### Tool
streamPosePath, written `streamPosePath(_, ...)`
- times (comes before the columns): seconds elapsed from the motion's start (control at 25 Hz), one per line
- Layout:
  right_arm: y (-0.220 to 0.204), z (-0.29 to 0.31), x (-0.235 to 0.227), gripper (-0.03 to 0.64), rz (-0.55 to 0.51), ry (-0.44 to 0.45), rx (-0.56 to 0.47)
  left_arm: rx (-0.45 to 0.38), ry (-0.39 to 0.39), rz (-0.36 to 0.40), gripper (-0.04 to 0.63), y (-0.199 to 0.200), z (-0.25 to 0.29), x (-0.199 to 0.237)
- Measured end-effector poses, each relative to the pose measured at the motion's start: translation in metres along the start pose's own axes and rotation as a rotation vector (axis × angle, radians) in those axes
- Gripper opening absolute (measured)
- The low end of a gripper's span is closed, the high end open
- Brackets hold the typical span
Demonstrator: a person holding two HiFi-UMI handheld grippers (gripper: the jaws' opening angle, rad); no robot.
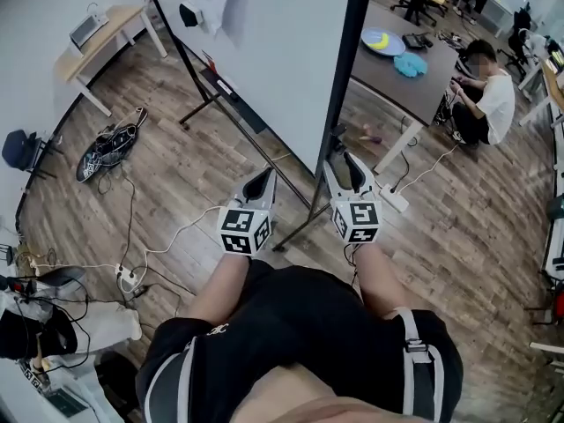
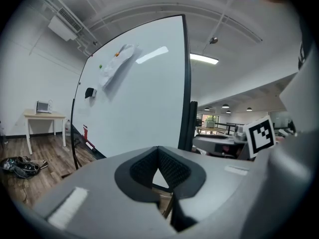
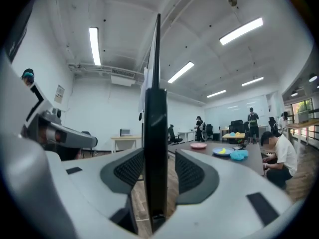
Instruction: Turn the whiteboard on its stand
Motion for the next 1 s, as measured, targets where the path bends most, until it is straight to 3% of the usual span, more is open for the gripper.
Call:
streamPosePath(0.04, 0.009, -0.008, -0.005, 0.19, 0.019, -0.016, -0.039, -0.006, 0.003, 0.018, 0.009, 0.003, 0.002, -0.001)
streamPosePath(0.2, 0.043, -0.039, -0.035, 0.071, 0.075, -0.146, -0.163, -0.026, 0.003, 0.046, 0.009, 0.011, 0.01, -0.006)
streamPosePath(0.28, 0.05, -0.051, -0.048, 0.011, 0.065, -0.231, -0.168, -0.033, -0.002, 0.054, 0.009, 0.012, 0.014, -0.01)
streamPosePath(0.4, 0.043, -0.062, -0.06, 0.006, 0.036, -0.304, -0.125, -0.036, -0.016, 0.06, 0.009, 0.012, 0.019, -0.017)
streamPosePath(0.6, 0.02, -0.07, -0.06, 0.006, 0.056, -0.292, -0.056, -0.025, -0.034, 0.058, 0.009, 0.009, 0.025, -0.023)
streamPosePath(1.0, 0.015, -0.068, -0.058, 0.006, 0.092, -0.239, -0.038, -0.037, -0.023, 0.054, 0.009, 0.009, 0.021, -0.027)
Point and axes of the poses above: the fingertips, and each gripper's own axes: z forward along the fingers, x to its left, y out of its top, the point moved 5 cm from there along -z, backward along the fingers, and after that the axes turned 9 degrees about -y, right-handed, at the moved point
